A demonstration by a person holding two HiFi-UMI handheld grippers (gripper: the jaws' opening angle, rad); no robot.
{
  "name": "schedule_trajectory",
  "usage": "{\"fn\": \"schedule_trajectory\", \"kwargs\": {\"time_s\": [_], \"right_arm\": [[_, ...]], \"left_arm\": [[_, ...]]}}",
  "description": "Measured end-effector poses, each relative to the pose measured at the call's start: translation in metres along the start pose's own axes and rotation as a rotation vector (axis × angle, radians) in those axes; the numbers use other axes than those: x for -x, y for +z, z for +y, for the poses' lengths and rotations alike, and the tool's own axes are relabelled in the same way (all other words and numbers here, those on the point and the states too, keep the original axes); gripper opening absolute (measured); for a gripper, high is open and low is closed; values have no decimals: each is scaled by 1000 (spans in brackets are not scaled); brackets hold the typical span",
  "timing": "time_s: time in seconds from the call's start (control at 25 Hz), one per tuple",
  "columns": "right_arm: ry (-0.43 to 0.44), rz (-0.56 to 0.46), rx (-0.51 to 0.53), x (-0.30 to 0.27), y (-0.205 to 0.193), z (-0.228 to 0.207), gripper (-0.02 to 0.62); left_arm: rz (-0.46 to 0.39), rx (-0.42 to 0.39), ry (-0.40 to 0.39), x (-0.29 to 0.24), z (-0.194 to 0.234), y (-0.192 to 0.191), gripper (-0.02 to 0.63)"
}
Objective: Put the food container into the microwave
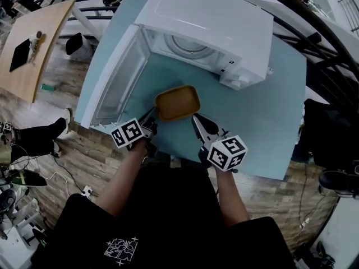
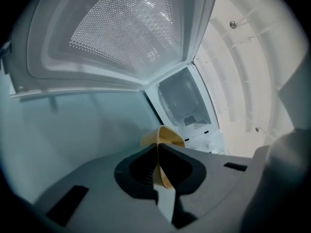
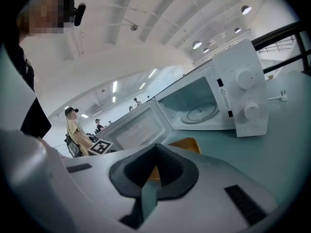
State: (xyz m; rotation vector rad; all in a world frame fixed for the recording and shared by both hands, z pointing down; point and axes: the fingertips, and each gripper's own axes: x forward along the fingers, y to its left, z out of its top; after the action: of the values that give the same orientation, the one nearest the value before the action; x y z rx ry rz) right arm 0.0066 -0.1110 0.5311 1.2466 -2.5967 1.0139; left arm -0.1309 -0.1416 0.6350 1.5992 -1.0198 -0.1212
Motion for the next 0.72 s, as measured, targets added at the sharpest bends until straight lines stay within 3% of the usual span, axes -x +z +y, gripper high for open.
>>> {"fn": "schedule_trajectory", "kwargs": {"time_s": [0.72], "right_arm": [[-13, -40, -10, 1, 16, -20, 6]], "left_arm": [[-52, -25, -10, -26, -42, 23, 26]]}}
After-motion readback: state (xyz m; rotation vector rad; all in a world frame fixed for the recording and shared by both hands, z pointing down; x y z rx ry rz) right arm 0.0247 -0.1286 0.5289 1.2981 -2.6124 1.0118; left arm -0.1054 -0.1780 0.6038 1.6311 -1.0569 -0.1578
